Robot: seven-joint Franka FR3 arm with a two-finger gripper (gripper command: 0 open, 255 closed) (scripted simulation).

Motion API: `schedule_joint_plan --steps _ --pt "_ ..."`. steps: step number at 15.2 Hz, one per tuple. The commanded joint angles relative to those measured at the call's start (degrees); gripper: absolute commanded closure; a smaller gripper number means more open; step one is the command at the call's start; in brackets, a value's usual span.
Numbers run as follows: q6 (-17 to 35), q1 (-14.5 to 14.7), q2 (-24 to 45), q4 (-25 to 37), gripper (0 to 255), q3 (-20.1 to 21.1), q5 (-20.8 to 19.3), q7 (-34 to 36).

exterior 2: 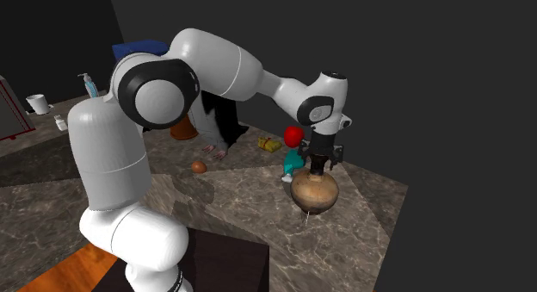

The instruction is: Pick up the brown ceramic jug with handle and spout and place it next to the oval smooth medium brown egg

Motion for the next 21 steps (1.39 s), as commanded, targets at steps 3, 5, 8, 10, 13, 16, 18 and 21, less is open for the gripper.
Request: schedule_joint_plan --steps 3,5,8,10,13,16,18,21 --pt "1.34 -0.01 0.50 -0.93 0 0.12 0.47 -0.29" --pt "1.34 -0.01 0.50 -0.93 0 0.12 0.47 -0.29" --pt "1.33 -0.01 0.50 -0.92 0 0.12 0.47 -0.29" --pt "1.33 -0.01 0.50 -0.92 255 0.12 0.47 -0.29" --pt "1.33 -0.01 0.49 -0.93 255 0.12 0.46 -0.28" --pt "1.33 -0.01 0.49 -0.93 255 0.12 0.46 -0.27" --pt "1.34 -0.02 0.50 -0.93 255 0.12 0.47 -0.29" --pt "-0.73 0.16 -0.60 0.30 255 -0.02 -0.47 0.44"
